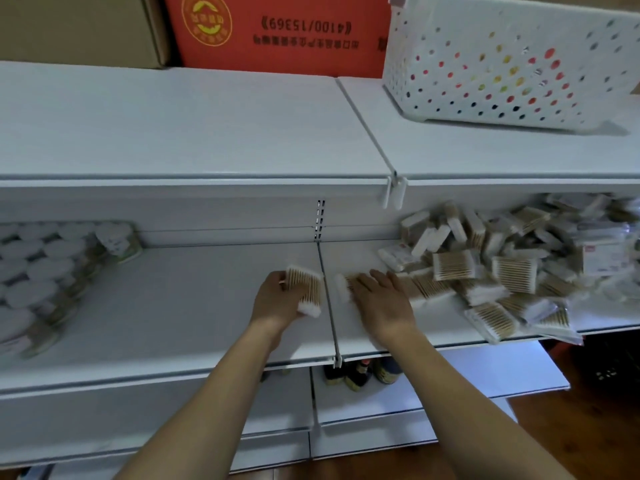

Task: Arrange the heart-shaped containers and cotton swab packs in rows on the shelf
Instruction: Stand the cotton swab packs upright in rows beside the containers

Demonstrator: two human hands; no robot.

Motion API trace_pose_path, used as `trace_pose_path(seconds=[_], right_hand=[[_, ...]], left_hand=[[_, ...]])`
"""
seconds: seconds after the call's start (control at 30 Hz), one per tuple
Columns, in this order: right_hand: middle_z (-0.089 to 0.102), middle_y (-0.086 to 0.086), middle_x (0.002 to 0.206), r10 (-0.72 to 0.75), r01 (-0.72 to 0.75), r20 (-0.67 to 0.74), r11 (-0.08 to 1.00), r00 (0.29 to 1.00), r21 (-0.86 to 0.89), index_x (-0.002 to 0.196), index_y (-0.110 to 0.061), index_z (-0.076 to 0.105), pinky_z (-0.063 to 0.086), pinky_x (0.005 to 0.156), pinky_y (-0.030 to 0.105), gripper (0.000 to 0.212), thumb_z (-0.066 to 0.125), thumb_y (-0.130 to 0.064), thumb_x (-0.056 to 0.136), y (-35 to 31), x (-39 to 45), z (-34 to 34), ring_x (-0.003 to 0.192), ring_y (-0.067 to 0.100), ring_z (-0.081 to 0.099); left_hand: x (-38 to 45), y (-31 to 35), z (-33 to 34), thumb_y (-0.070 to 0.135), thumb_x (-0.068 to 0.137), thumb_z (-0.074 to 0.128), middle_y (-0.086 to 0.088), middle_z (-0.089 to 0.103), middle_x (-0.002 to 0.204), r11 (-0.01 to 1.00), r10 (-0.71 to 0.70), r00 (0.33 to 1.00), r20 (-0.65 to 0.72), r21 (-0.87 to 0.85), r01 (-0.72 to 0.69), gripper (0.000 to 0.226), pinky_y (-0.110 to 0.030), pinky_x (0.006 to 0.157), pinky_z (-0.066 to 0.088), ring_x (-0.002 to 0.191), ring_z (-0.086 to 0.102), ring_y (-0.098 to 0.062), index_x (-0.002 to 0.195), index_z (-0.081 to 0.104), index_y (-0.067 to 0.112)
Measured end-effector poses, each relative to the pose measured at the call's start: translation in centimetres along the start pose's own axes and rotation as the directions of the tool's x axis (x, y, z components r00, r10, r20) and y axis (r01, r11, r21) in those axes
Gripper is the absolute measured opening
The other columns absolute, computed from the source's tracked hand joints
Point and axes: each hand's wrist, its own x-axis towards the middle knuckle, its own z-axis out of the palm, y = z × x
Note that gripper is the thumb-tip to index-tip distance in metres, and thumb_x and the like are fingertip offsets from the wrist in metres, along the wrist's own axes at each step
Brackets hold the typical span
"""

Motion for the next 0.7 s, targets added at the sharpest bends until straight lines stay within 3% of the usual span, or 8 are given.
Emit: trace_pose_path(seconds=[0.1,0.2,0.27,0.33,0.47,0.53,0.6,0.7], right_hand=[[0.070,0.012,0.117,0.004,0.038,-0.335,0.992,0.942,0.117,0.119,-0.007,0.069,0.049,0.098,0.048,0.030,0.066,-0.012,0.090,-0.3,-1.4,-0.1,0.109,0.034,0.065],[0.066,0.011,0.128,-0.085,0.183,-0.465,0.968,0.881,0.170,0.123,-0.007,0.067,0.050,0.098,0.041,0.032,0.064,-0.018,0.093,-2.6,-2.2,-1.8,0.118,0.029,0.060],[0.064,0.009,0.131,-0.148,0.248,-0.440,0.953,0.885,0.177,0.124,-0.008,0.067,0.050,0.097,0.039,0.036,0.062,-0.018,0.090,-4.1,-2.6,-2.6,0.121,0.028,0.058],[0.061,0.011,0.135,-0.127,0.241,-0.404,0.938,0.906,0.247,0.133,-0.006,0.060,0.050,0.100,0.038,0.045,0.057,-0.021,0.091,-3.7,-3.0,-2.7,0.124,0.027,0.056],[0.054,0.018,0.141,0.052,0.023,-0.340,0.977,0.939,0.213,0.137,-0.002,0.055,0.043,0.108,0.048,0.053,0.046,-0.022,0.089,1.1,-3.8,-1.4,0.130,0.035,0.050],[0.044,0.019,0.150,0.146,-0.133,-0.115,0.985,0.983,0.110,0.140,-0.005,0.053,0.033,0.114,0.052,0.058,0.047,-0.025,0.085,3.6,-3.6,-1.3,0.141,0.039,0.037],[0.027,0.014,0.160,0.197,-0.201,0.173,0.980,0.965,0.005,0.149,-0.011,0.040,0.014,0.123,0.046,0.062,0.048,-0.029,0.090,5.1,-3.2,-1.1,0.150,0.034,0.018],[0.054,0.012,0.143,0.068,-0.063,0.126,0.997,0.990,-0.042,0.135,-0.012,0.057,0.024,0.117,0.045,0.045,0.054,-0.026,0.092,6.5,-2.9,-0.6,0.136,0.035,0.043]], left_hand=[[0.6,-0.6,-0.5,0.008,0.097,0.054,-0.011,0.074,0.087,0.999,-0.038,0.999,-0.011,0.001,0.038,0.016,-0.036,0.072,0.062,0.074,0.073,-0.024,0.097,0.070,0.012],[0.5,-0.4,0.7,0.033,0.104,0.048,-0.020,0.072,0.093,0.984,-0.095,0.994,0.055,-0.144,0.102,0.032,-0.047,0.080,0.061,0.080,0.073,-0.034,0.094,0.067,0.009],[0.4,-0.4,2.1,0.044,0.103,0.048,-0.018,0.074,0.092,0.977,-0.085,0.986,0.140,-0.180,0.110,0.043,-0.050,0.083,0.060,0.087,0.073,-0.036,0.090,0.070,0.010],[0.0,-0.5,3.2,0.034,0.100,0.056,-0.010,0.077,0.096,0.987,-0.037,0.991,0.129,-0.149,0.057,0.025,-0.048,0.082,0.061,0.091,0.074,-0.027,0.097,0.074,0.016],[0.4,-1.1,3.7,0.020,0.097,0.059,-0.010,0.076,0.099,0.987,-0.051,0.998,0.042,-0.148,0.057,0.014,-0.048,0.075,0.062,0.088,0.075,-0.025,0.105,0.069,0.011],[0.6,-1.2,3.8,0.019,0.096,0.061,-0.009,0.076,0.102,0.987,-0.070,0.997,0.031,-0.142,0.074,0.017,-0.048,0.075,0.062,0.089,0.075,-0.025,0.109,0.068,0.011],[0.7,-1.2,4.1,0.021,0.095,0.064,-0.009,0.074,0.107,0.983,-0.095,0.996,0.001,-0.156,0.093,0.023,-0.048,0.075,0.063,0.092,0.074,-0.025,0.116,0.064,0.012],[0.8,-1.3,4.9,0.019,0.093,0.067,-0.009,0.068,0.120,0.971,-0.109,0.993,-0.042,-0.221,0.097,0.039,-0.049,0.072,0.062,0.099,0.071,-0.029,0.130,0.054,0.014]])
